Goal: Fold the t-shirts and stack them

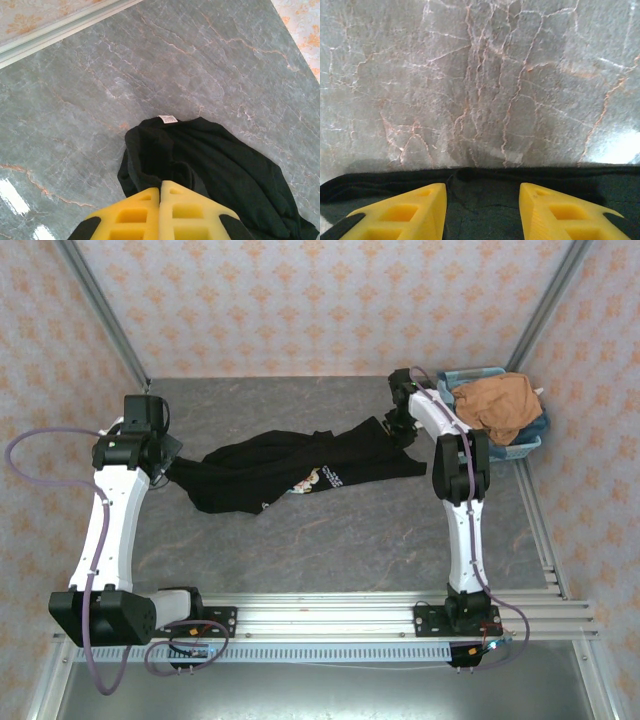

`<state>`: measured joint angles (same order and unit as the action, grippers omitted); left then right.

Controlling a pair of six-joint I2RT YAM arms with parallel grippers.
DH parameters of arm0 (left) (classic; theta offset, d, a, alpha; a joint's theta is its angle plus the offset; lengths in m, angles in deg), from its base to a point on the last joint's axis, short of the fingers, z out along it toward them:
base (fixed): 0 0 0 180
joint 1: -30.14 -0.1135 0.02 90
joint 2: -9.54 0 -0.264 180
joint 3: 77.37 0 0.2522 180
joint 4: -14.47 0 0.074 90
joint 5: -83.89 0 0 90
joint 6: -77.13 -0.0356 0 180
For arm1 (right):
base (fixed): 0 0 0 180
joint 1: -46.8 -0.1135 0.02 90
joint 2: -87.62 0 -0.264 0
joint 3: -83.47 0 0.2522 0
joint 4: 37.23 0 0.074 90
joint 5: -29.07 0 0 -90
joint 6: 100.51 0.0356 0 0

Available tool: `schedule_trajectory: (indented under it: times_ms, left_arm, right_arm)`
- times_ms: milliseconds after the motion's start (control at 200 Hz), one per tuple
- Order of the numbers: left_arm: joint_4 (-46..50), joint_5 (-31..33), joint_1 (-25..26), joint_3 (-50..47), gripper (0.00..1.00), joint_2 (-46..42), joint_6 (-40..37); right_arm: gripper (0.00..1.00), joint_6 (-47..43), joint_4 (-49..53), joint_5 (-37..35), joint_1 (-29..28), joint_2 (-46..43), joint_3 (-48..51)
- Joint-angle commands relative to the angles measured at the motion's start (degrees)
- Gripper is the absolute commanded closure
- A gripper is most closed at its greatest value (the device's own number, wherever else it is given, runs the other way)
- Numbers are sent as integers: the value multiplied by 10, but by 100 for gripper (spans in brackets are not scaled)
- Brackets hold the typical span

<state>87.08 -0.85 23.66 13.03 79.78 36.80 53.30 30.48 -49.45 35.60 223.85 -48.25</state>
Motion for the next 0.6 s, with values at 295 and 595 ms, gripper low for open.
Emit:
schedule_trajectory:
  times_ms: [295,595]
  left_arm:
    - [-10,3,-2,-4,100,2,3]
    - [-23,-9,-1,-7,100,15,4]
  right_arm:
    - [79,7,12,-25,8,16,-7]
    - [100,5,-2,-45,4,-46,19]
